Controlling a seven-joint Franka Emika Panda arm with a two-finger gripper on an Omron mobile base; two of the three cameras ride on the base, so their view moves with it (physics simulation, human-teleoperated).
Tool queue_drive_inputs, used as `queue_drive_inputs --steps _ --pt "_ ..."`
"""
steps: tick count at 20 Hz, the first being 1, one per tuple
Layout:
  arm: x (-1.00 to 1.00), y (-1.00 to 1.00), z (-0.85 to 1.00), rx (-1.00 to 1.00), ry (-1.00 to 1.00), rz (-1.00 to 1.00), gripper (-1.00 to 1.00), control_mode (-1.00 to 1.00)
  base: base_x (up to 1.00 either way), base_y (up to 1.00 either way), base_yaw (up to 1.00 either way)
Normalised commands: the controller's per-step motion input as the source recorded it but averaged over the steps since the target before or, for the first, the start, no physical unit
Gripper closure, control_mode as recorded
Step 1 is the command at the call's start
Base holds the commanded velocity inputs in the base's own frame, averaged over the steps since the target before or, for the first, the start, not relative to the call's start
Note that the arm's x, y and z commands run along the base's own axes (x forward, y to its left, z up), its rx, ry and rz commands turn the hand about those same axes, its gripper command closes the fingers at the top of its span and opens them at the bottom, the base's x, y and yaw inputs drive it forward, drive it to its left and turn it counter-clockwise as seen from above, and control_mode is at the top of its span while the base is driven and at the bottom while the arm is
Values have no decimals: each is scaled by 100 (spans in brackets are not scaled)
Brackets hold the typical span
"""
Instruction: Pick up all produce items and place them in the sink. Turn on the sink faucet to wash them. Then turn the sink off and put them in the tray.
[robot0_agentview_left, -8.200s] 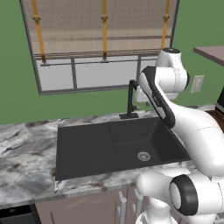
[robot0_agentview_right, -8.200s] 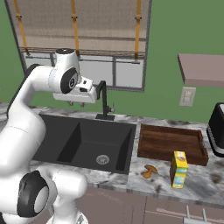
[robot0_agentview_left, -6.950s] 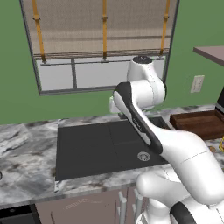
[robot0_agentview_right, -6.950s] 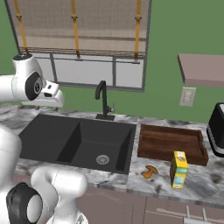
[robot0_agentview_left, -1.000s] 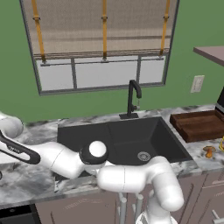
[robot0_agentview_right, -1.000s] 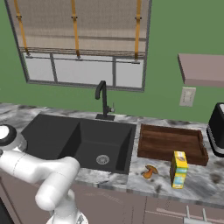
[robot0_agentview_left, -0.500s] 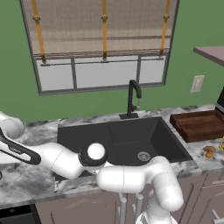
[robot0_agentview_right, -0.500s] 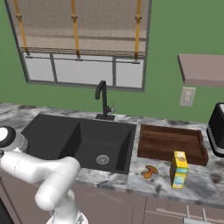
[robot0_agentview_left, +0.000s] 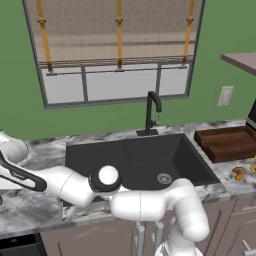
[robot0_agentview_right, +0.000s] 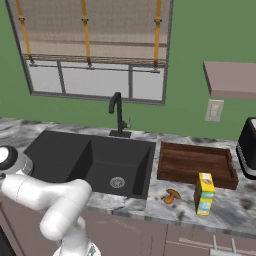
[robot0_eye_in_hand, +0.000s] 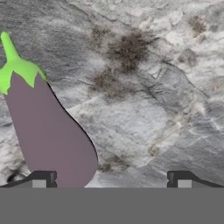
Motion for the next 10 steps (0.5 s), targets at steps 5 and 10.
queue_drive_inputs --steps 5,10 --pt "14 27 -12 -1 0 0 -100 -100 0 0 0" --pt "9 24 -5 0 0 0 -100 -100 0 0 0"
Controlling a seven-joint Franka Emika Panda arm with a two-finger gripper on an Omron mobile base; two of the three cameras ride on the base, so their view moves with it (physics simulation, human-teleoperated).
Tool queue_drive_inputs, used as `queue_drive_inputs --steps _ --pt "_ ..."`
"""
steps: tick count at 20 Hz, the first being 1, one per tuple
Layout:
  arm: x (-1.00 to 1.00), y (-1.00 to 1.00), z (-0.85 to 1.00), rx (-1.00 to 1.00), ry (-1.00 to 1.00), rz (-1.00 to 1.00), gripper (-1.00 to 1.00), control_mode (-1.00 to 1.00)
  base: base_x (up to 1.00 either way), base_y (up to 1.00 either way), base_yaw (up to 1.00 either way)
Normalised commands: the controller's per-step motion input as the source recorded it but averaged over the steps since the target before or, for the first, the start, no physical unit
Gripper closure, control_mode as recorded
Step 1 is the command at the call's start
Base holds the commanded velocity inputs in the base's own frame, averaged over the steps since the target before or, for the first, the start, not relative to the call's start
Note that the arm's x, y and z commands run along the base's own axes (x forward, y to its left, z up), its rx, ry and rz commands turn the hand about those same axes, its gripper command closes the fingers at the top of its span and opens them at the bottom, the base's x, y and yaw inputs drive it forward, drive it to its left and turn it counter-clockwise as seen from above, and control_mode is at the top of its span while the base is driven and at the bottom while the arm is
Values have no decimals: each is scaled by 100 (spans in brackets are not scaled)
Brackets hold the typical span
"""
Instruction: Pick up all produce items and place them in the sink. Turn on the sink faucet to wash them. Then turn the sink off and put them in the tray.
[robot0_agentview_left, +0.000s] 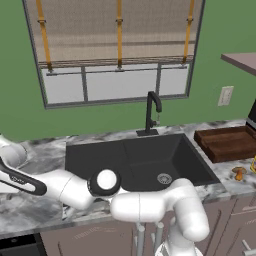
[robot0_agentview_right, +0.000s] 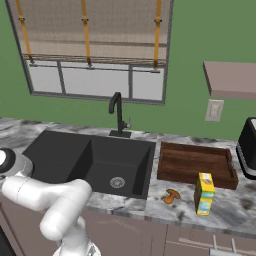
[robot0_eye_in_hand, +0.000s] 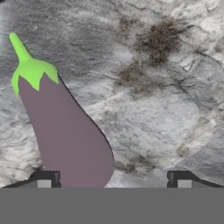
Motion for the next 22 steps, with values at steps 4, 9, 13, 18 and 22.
queue_drive_inputs --steps 4,9,13,18,22 --pt "9 18 -7 0 0 0 -100 -100 0 0 0" --pt "12 5 -13 0 0 3 -100 -100 0 0 0" --pt "18 0 -13 0 -1 6 -100 -100 0 0 0" --pt "19 6 -15 0 -1 6 -100 -100 0 0 0" --pt "18 16 -20 0 -1 5 -100 -100 0 0 0"
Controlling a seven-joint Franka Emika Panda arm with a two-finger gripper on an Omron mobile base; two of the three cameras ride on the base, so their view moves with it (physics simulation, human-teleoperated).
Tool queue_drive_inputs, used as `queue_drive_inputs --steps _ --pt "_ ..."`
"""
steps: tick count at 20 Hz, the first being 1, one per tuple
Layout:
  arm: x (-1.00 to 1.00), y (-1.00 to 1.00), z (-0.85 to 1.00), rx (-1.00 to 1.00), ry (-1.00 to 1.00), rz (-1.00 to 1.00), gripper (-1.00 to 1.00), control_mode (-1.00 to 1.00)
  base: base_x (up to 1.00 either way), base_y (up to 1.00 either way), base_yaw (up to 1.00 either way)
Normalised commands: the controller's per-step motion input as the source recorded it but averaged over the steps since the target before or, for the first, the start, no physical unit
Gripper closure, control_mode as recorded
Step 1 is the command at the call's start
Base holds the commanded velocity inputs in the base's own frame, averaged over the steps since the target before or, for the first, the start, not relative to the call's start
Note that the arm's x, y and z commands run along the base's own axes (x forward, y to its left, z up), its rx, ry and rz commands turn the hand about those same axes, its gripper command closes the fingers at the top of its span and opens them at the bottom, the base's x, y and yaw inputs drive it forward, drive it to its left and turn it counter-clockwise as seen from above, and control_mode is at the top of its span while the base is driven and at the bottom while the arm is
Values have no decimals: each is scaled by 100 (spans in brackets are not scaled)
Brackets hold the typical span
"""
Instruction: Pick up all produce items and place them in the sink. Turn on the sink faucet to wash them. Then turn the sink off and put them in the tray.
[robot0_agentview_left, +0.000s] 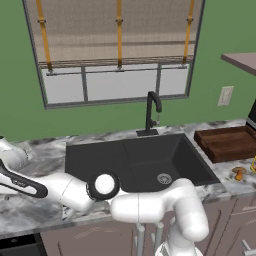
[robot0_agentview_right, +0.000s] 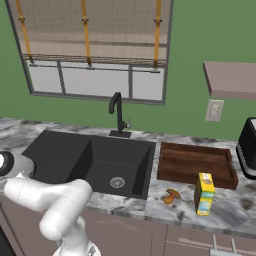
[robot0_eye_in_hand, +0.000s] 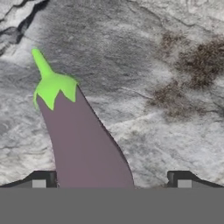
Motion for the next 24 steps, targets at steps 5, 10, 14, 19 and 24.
queue_drive_inputs --steps 5,10,14,19,24 --pt "18 24 -23 0 0 7 -100 -100 0 0 0" --pt "15 30 -20 0 0 6 100 -100 0 0 0" --pt "0 9 2 0 0 2 100 -100 0 0 0" --pt "-1 0 27 -3 4 -1 100 -100 0 0 0" --pt "-2 -16 57 -5 4 -4 100 -100 0 0 0"
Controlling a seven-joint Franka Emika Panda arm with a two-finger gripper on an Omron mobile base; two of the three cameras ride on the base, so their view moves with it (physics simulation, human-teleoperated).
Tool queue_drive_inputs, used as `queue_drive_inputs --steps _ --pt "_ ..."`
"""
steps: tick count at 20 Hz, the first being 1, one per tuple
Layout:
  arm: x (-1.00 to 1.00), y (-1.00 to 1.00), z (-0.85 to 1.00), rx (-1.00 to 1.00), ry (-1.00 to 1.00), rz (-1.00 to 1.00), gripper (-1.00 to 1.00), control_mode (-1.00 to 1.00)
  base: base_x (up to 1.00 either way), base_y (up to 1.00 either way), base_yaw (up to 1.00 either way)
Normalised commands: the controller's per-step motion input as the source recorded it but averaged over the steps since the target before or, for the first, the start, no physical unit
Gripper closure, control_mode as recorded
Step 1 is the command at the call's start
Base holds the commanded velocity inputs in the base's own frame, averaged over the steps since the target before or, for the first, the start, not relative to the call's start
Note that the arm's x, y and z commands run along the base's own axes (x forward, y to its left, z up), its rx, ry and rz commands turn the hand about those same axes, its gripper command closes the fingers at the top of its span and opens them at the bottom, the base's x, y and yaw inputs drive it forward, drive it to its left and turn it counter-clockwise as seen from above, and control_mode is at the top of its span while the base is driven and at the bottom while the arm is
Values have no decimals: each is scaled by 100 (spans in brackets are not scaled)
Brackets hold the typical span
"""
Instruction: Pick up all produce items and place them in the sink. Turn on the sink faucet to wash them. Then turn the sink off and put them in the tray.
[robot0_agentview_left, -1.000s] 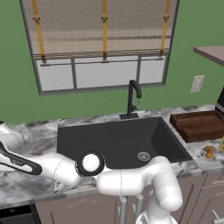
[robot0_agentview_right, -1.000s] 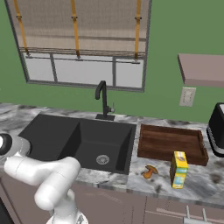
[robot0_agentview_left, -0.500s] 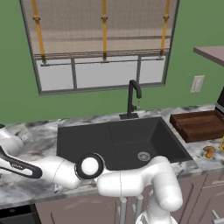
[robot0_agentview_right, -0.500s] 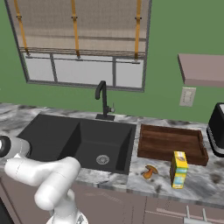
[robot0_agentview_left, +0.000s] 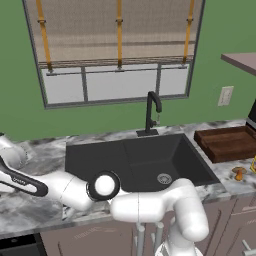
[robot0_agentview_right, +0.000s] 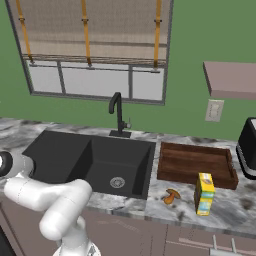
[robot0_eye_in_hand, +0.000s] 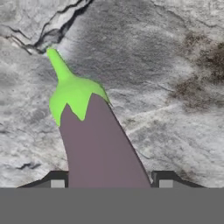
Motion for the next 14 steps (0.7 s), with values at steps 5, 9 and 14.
queue_drive_inputs --steps 5,9,14 --pt "0 -32 60 -3 1 -6 100 -100 0 0 0" --pt "0 -48 44 0 2 -8 100 -100 0 0 0" --pt "0 -76 25 0 1 -8 100 -100 0 0 0"
